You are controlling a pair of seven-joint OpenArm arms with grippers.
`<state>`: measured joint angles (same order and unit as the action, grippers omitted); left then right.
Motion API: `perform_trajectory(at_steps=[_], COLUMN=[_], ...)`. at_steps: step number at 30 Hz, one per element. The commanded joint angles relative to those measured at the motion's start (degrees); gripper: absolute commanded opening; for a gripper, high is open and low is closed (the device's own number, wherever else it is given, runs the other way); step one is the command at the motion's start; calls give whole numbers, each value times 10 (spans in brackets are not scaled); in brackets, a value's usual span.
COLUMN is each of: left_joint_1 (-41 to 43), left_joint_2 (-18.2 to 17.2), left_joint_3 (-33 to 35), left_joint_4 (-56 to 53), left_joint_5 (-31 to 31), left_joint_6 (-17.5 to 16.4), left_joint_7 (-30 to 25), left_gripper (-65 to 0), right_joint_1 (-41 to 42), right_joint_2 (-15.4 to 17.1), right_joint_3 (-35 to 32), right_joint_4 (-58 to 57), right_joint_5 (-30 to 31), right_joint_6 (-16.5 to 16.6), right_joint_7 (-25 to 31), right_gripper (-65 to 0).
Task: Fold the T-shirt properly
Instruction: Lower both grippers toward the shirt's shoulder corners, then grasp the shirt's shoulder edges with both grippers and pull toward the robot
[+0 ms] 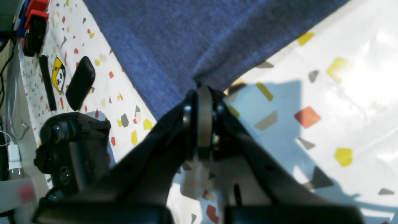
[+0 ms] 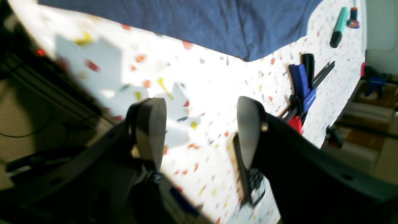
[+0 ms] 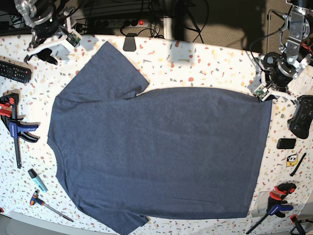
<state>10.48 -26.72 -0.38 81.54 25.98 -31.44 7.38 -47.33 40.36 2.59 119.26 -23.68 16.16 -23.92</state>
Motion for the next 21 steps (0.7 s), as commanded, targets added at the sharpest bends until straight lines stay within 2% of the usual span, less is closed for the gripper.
perform_trajectory(at_steps=[1, 6, 12, 15, 21], left_joint_1=[2, 1, 1, 1, 1], left_joint_2=[-8, -7, -8, -8, -8], left_joint_3=[-2, -2, -2, -2, -2], left_joint_4=[3, 3, 3, 3, 3], left_joint_5=[3, 3, 3, 3, 3], left_joint_6=[-5, -5, -5, -5, -5], left_joint_7=[7, 7, 7, 7, 7], left_gripper=[-650, -650, -650, -650, -650], right_joint_1=[9, 71, 188, 252, 338], right_joint_2=[14, 43, 53, 53, 53], right_joint_3=[4, -24, -136, -199, -289], right_joint_4=[-5, -66, -150, -190, -235], right_joint_5=[-3, -3, -7, -38, -31], right_joint_6=[-6, 30, 30, 30, 30], right_joint_7=[12, 60, 59, 47, 28], right_gripper=[-292, -292, -293, -293, -293])
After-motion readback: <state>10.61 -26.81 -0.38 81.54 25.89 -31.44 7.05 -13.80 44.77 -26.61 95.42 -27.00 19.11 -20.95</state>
